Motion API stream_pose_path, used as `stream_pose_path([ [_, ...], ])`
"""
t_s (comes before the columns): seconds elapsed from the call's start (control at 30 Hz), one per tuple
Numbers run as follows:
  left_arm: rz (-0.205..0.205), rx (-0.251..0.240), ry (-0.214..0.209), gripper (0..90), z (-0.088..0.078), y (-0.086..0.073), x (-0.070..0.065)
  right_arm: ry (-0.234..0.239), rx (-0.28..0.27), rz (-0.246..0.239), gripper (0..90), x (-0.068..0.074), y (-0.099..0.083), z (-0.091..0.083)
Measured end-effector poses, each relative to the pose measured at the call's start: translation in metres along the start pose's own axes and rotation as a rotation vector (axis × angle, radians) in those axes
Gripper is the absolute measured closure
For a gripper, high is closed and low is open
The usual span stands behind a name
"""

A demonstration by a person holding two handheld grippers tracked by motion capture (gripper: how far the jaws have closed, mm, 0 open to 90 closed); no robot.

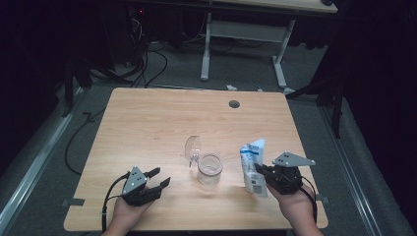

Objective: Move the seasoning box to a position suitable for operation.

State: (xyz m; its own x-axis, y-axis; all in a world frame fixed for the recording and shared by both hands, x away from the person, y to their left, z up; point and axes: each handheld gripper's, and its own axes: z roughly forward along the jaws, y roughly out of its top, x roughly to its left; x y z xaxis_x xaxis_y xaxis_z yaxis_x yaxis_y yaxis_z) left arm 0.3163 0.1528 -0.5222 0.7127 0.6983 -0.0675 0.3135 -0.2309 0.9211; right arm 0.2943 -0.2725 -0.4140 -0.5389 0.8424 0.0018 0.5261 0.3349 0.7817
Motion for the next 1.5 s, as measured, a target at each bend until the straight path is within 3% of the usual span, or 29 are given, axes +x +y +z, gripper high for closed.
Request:
stream_pose_path([
  [0.7, 0.005, 0.003, -0.003, 45.3, 0.001, 0.0, -0.001, 0.049, 0.218, -0.094, 90.0, -0.001, 0.017, 0.009],
  [1.5, 0.019, 0.01, -0.011, 45.3, 0.003, 0.0, -0.004, 0.08, 0.437, -0.15, 90.0, 0.003, 0.038, 0.009],
])
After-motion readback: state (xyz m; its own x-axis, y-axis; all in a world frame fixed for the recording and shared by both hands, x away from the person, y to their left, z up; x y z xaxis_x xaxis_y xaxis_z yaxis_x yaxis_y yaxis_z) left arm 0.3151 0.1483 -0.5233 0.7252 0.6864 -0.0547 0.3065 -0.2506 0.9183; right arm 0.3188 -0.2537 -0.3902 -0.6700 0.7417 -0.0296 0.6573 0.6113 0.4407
